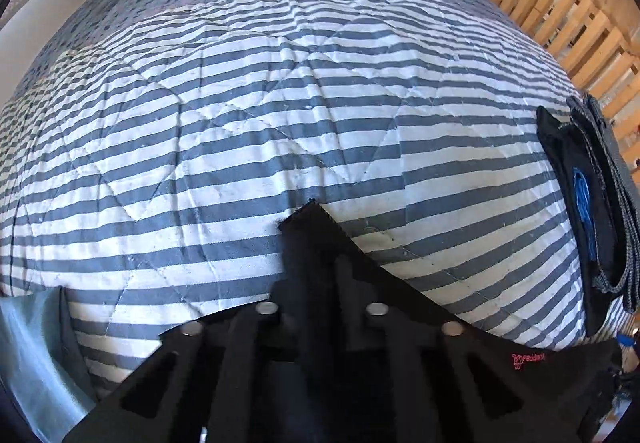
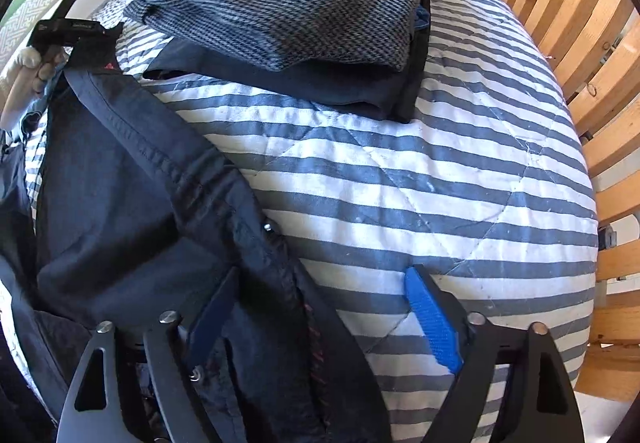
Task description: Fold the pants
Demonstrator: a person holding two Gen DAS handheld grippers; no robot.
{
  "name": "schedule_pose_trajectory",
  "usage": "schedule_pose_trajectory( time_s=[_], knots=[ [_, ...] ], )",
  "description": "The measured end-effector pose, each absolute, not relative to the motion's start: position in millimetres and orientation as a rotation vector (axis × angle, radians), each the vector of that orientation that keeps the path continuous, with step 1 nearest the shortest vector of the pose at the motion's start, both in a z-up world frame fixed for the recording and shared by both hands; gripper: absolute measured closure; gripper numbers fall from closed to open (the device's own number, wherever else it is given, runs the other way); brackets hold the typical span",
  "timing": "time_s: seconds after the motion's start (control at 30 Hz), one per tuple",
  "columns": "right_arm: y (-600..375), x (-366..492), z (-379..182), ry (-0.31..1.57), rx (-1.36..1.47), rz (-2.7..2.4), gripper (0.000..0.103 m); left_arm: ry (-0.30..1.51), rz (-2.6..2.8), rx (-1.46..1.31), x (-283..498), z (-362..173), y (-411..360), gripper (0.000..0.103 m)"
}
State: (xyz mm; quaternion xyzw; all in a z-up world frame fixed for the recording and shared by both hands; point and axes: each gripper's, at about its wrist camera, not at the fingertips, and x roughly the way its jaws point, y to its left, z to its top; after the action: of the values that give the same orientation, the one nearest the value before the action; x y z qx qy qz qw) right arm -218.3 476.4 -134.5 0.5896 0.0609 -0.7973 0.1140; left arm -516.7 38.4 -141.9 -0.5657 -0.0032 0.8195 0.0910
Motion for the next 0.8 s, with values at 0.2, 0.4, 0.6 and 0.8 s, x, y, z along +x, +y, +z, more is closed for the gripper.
schedule_pose_trajectory(
  time_s=[0.2,0.4,0.6,0.8],
  knots=[
    [443.6,-198.1,-107.3,0.307,1.695,-2.383,0.098,-0.224,2.519,-1.481,-485.0,-85.4,-10.6,0.101],
    [420.7,-192.1,-46.9,0.286,1.447,-2.505,0.099,-0.216,2.684,-1.304,-481.6,-23.7,-35.5,0.101],
    [400.6,-243.9,-73.6,0.395,1.614,-2.514,0.083,-0.129,2.706,-1.379,-483.9,-23.3,-6.5,0.050],
    [434.9,-192.9,-37.1,0.052,1.500,-2.544,0.073,-0.044,2.574,-1.283,-407.1,11.6,24.7,0.049]
  ],
)
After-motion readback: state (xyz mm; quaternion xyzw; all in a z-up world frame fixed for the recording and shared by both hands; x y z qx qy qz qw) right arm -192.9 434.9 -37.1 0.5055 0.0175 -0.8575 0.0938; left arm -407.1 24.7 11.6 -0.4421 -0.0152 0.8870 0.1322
